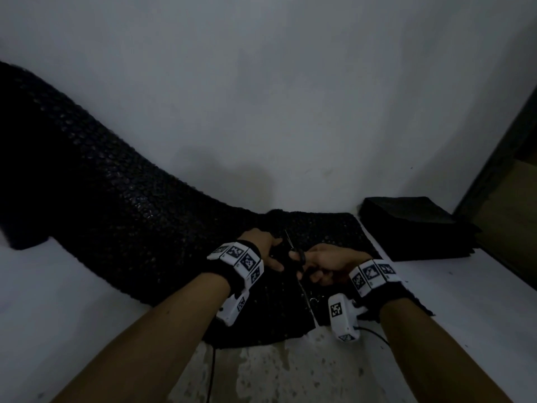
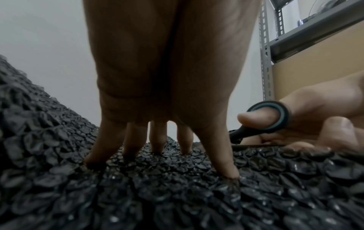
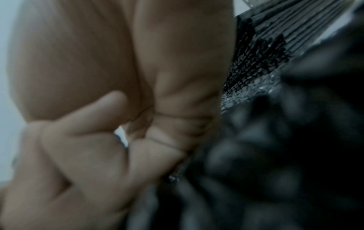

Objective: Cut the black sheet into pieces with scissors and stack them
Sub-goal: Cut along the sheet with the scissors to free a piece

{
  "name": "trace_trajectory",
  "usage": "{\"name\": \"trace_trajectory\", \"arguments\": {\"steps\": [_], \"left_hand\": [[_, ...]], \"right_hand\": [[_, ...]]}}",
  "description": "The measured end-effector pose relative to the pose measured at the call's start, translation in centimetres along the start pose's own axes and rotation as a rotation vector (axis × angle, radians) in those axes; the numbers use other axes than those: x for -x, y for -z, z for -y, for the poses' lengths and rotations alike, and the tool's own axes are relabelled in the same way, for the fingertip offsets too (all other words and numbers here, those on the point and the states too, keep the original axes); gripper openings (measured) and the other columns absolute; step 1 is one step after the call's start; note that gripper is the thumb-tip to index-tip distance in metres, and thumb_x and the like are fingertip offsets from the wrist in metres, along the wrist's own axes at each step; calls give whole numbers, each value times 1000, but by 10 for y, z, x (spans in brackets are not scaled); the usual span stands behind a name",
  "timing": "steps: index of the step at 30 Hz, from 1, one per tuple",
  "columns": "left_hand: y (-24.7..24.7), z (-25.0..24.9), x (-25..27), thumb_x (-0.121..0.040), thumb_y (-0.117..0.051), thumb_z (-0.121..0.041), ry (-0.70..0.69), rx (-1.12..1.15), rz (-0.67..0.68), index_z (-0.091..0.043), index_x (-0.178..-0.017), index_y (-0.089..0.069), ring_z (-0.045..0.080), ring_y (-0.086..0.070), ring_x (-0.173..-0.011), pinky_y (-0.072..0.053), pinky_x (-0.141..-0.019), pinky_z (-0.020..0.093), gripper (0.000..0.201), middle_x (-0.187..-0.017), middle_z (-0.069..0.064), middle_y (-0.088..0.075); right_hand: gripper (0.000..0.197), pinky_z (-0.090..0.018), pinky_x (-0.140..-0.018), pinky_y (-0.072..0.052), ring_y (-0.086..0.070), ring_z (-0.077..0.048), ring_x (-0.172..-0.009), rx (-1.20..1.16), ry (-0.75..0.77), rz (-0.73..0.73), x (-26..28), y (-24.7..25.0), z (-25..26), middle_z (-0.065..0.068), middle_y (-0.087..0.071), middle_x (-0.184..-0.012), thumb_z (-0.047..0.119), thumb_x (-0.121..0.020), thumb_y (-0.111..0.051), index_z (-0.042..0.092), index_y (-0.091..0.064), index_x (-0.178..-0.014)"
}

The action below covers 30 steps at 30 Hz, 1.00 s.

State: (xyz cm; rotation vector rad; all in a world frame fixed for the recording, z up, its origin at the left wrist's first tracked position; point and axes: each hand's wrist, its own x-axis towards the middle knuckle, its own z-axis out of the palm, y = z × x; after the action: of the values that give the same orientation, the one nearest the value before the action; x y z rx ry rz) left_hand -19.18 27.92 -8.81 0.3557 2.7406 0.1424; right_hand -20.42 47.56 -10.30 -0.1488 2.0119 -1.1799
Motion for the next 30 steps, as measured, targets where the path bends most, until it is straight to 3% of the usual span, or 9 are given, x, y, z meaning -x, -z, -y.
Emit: {"name": "trace_trajectory", "arguments": {"steps": [3, 7, 10, 12, 16, 22, 30], "left_hand": [[-1, 0, 0, -88, -65, -57, -6, 4, -8, -18, -155, -32, 29, -53, -125, -45, -104, 35, 84, -143, 13, -52], [-1, 0, 0, -86, -67, -56, -6, 14, -25, -17, -153, -36, 29, -54, -124, -47, -102, 35, 84, -141, 13, -54], [-2, 0, 1, -86, -68, -56, -17, 17, -28, -16, -152, -38, 28, -54, -124, -45, -103, 35, 82, -141, 12, -55], [-2, 1, 2, -87, -68, -56, -24, 18, -40, -17, -154, -33, 28, -52, -127, -44, -104, 33, 85, -145, 11, -52], [-1, 2, 1, -89, -64, -55, -29, 8, -38, -17, -158, -23, 29, -47, -133, -42, -105, 30, 89, -150, 13, -45], [-2, 2, -1, -92, -60, -54, -32, 2, -23, -16, -158, -22, 28, -46, -134, -40, -104, 29, 85, -152, 14, -43], [-6, 6, -4, -93, -59, -54, -22, 19, -20, -14, -157, -24, 28, -47, -131, -42, -104, 31, 83, -149, 13, -45]], "right_hand": [[55, -18, -38, -26, -31, -8, -46, 14, 2, -27, -6, 2, 1, -7, -60, -77, 61, -73, -72, 7, -66, -80], [40, -16, -38, -26, -31, -3, -38, 10, 51, -47, -1, -2, 4, 8, -53, -49, 45, -96, -61, 10, -62, -77], [39, -15, -38, -26, -31, -3, -38, 9, 74, -55, 4, -3, 0, 11, -51, -47, 42, -98, -59, 10, -60, -76], [42, -16, -39, -26, -31, -4, -40, 22, 54, -52, 9, -4, -1, 8, -53, -51, 45, -95, -61, 8, -61, -77], [45, -15, -38, -25, -35, -6, -49, -95, 14, 45, 17, 0, -6, -3, -60, -77, 56, -82, -65, 11, -67, -85], [51, -12, -36, -27, -40, -4, -51, -138, -27, 120, 48, 14, 7, -1, -61, -78, 57, -86, -57, 9, -67, -102], [54, -11, -34, -25, -40, -3, -44, -87, -109, 171, 41, 23, 27, -2, -62, -76, 53, -84, -57, 3, -65, -101]]}}
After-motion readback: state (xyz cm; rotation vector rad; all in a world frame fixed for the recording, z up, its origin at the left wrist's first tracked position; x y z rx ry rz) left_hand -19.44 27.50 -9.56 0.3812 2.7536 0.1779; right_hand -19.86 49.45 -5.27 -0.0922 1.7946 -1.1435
